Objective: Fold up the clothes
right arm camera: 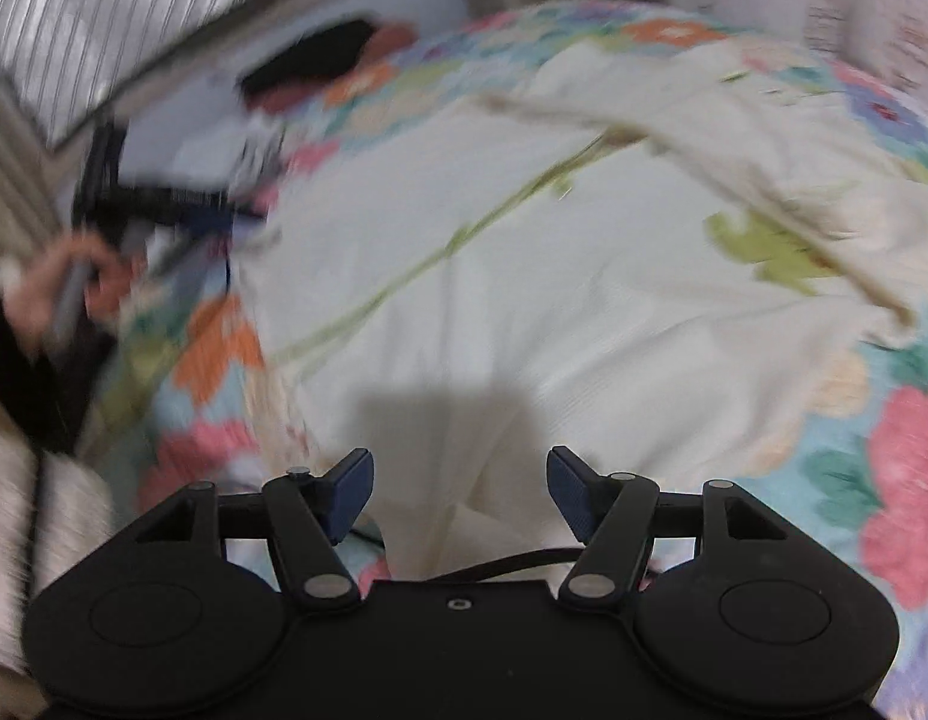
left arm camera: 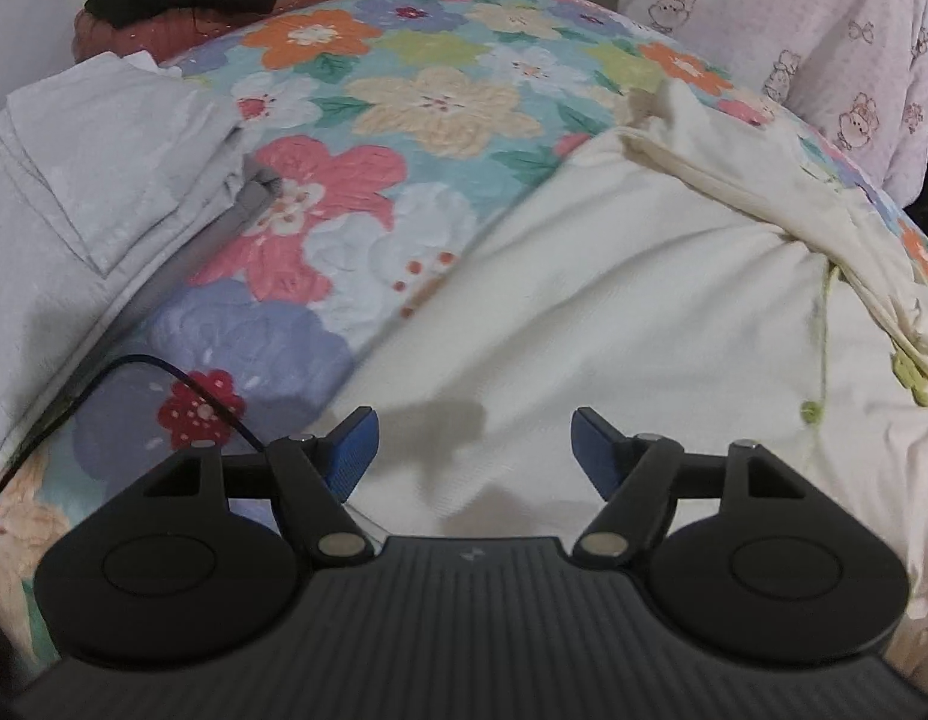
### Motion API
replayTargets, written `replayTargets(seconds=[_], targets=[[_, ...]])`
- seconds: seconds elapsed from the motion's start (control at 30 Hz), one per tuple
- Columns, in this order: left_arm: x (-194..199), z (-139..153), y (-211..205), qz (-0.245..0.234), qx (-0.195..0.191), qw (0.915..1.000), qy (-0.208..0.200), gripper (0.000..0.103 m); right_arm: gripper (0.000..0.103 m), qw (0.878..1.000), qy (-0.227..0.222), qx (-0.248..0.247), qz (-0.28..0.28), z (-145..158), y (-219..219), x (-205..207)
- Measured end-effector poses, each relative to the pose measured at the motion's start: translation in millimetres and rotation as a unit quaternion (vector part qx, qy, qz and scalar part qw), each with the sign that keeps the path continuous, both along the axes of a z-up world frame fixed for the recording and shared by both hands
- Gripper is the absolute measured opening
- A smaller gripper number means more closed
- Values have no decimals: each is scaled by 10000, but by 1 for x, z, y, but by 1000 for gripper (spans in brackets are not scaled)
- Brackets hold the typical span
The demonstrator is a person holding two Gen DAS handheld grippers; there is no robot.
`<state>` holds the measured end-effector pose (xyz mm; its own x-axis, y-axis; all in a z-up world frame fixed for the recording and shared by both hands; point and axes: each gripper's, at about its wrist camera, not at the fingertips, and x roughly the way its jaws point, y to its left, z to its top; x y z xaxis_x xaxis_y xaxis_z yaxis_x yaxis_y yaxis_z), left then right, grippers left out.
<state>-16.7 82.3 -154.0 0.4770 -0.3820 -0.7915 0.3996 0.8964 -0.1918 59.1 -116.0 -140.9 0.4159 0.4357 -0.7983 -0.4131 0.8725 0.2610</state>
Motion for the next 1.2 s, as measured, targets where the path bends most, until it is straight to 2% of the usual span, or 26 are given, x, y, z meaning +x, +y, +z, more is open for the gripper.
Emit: replayTargets(seconds=[0.1,0.17,0.33,0.43,0.5,0.57,0.63,0.67,0.7,0.73,0.77,0.8,0.9,1.0,1.1,1.2], targets=[[9,-1,13,17,-194,9998,-75,71,69,9977,112,-526,424,-22,21,6],[17,-3,17,-49,-165,9998,-57,71,69,9940,266,-779,724,-33,28,8],[33,-16,7,-609,-130,9980,110,71,69,9819,381,-1278,1347,-43,37,-1],[39,-20,-7,-953,-51,9953,158,71,68,9804,341,-1381,1362,-44,38,-2],[44,-23,-15,-1160,0,9930,238,71,56,9816,399,-1428,1202,-46,36,2],[50,-31,-20,-1169,47,9923,412,71,16,9819,431,-1461,1123,-48,32,3],[53,-40,-22,-1165,71,9910,651,70,9,9833,304,-1458,1046,-44,29,2],[53,-43,-24,-1185,88,9906,682,68,8,9859,170,-1372,939,-38,26,3],[52,-46,-25,-1208,112,9901,705,55,8,9892,-5,-1240,779,-30,20,4],[50,-45,-27,-1255,188,9897,662,20,8,9918,-181,-1107,618,-22,15,5],[48,-43,-28,-1289,248,9893,634,6,8,9937,-365,-982,396,-13,9,8],[50,-40,-28,-1234,192,9896,713,1,8,9946,-555,-876,100,-3,0,14],[55,-28,-33,-1129,152,9901,824,1,8,9922,-931,-343,-751,19,-28,37],[61,-14,-47,-1111,237,9902,810,1,8,9800,-1166,213,-1600,22,-46,62],[63,-5,-64,-1004,304,9913,790,1,8,9617,-1226,576,-2383,-4,-50,76],[61,-15,-77,-797,538,9927,725,1,8,9587,-815,757,-2619,-35,-46,79]])
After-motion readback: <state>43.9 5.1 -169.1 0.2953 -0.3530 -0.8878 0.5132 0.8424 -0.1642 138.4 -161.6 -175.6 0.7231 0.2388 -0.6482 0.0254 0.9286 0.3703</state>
